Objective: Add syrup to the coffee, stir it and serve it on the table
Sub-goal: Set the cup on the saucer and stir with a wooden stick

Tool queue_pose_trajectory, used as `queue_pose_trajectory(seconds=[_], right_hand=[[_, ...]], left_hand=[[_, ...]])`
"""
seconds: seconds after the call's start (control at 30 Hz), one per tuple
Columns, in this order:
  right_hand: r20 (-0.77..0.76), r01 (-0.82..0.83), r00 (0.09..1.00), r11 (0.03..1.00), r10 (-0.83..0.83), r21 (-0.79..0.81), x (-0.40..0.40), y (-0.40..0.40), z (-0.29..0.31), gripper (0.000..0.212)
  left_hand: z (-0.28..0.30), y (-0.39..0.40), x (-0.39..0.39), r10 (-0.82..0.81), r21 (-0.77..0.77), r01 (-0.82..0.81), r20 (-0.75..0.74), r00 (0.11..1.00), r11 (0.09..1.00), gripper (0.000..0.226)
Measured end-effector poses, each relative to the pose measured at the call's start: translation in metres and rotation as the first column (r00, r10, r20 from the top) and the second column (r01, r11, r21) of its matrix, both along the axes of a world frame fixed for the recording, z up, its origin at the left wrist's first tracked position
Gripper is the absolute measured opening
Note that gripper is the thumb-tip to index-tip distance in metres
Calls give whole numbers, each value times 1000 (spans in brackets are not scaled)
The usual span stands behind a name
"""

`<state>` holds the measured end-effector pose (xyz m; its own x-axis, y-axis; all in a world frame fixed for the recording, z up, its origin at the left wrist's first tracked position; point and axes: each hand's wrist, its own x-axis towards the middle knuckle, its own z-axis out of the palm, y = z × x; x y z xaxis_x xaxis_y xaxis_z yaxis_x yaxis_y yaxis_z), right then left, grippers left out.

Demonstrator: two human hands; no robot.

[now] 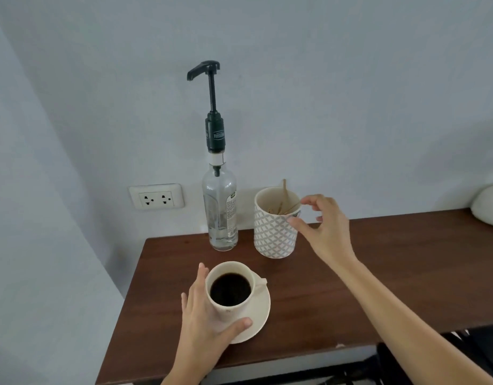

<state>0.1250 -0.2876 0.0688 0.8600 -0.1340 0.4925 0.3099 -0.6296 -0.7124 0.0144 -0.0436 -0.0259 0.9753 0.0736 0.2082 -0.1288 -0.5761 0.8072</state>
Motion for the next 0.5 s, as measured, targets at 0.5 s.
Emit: queue_pose_trajectory(seconds=[0.5], right_hand=[[-9,-42,999,982,41,-184,31,16,20,13]], left_hand=[[-9,2,0,-27,-74,23,-47,999,997,104]])
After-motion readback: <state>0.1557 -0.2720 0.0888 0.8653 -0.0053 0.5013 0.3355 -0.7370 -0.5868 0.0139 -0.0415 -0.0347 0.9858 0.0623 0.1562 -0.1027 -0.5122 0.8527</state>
